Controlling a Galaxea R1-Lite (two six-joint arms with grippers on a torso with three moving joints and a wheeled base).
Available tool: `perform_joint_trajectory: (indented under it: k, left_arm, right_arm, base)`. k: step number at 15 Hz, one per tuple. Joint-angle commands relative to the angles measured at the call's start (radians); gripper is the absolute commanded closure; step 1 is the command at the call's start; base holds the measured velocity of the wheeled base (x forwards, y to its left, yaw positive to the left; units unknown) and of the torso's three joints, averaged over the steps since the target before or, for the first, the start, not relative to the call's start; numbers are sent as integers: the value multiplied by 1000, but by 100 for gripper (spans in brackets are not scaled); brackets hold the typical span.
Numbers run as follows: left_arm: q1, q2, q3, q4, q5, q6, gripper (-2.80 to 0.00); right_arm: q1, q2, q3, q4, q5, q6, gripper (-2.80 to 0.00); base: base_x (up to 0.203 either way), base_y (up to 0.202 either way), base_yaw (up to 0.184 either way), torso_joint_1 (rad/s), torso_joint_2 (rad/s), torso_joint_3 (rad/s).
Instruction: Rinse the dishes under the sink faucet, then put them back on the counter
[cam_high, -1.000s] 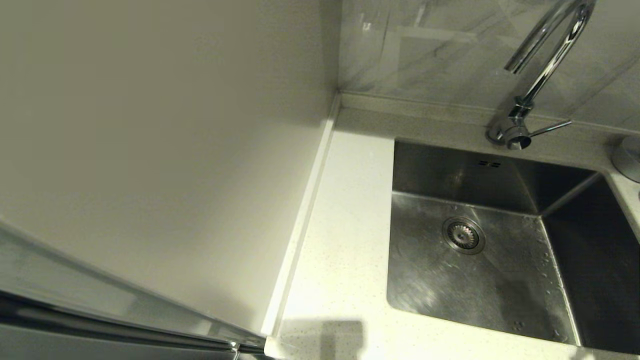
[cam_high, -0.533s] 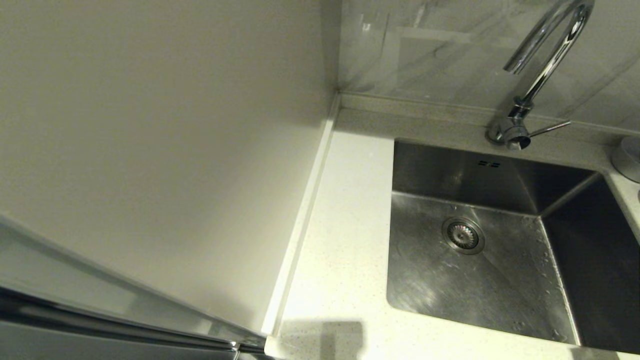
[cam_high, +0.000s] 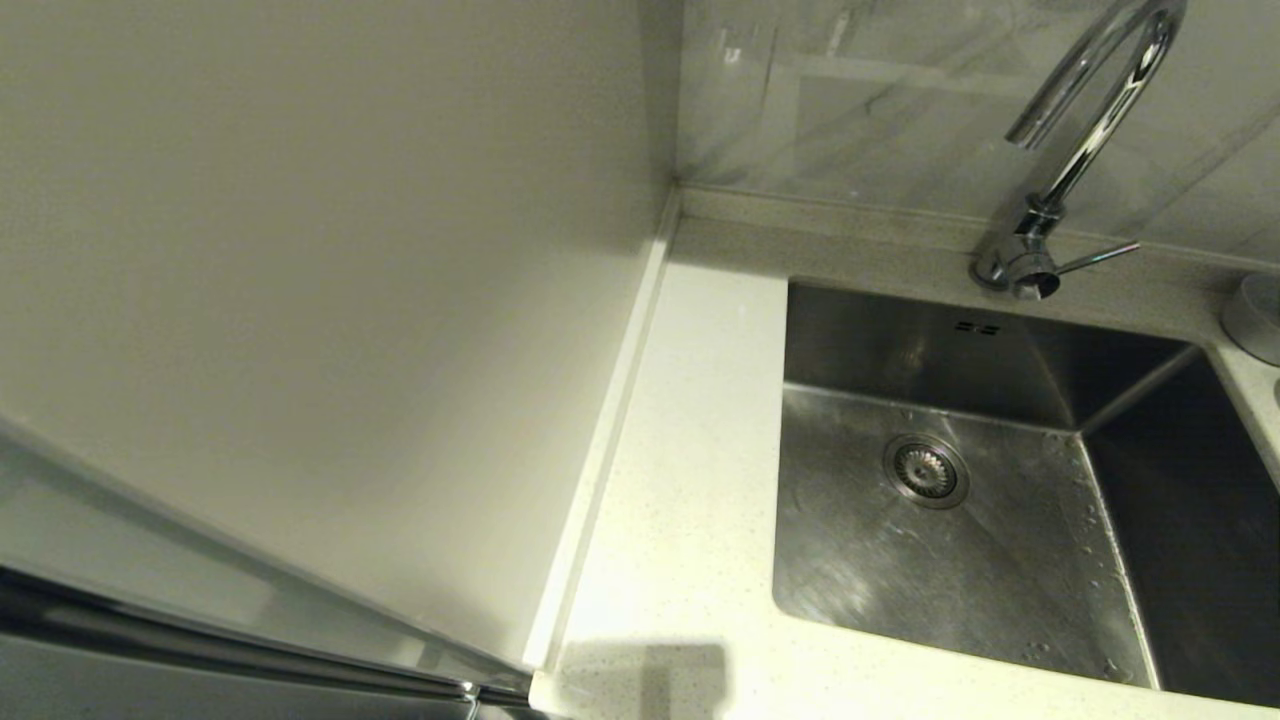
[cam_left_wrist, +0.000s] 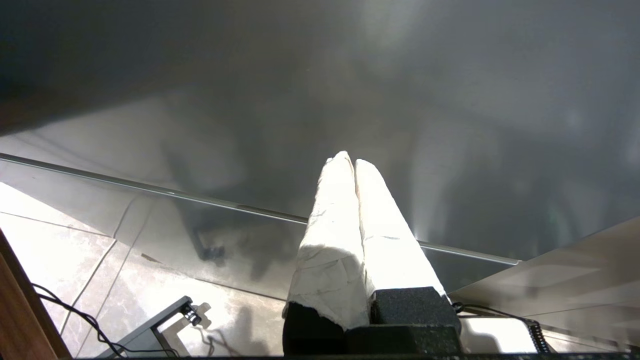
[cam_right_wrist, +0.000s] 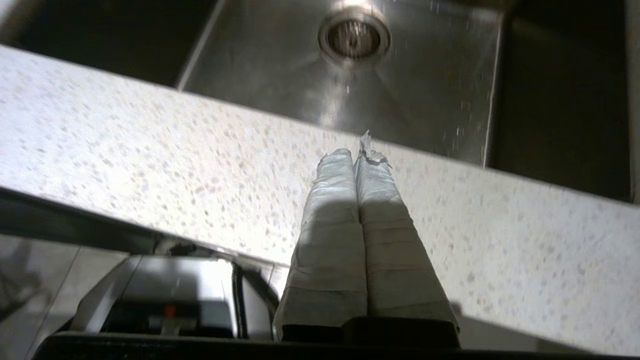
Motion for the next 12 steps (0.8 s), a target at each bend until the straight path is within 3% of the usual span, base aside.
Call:
perform_joint_trajectory:
  k: [1,4,12]
  left_arm:
    - [0,-3,0,0,0,-1,0]
    - [0,-3,0,0,0,-1,0]
    - [0,-3,0,0,0,-1,0]
  right_arm:
    - [3,-123,-3,11,8,-12,0]
    - [4,-127,7,-23,-24,67,0]
    - [4,-129,7,-24,-25,64,0]
  base:
    - [0,0,0,0,0,0]
    - [0,0,0,0,0,0]
    - [0,0,0,0,0,0]
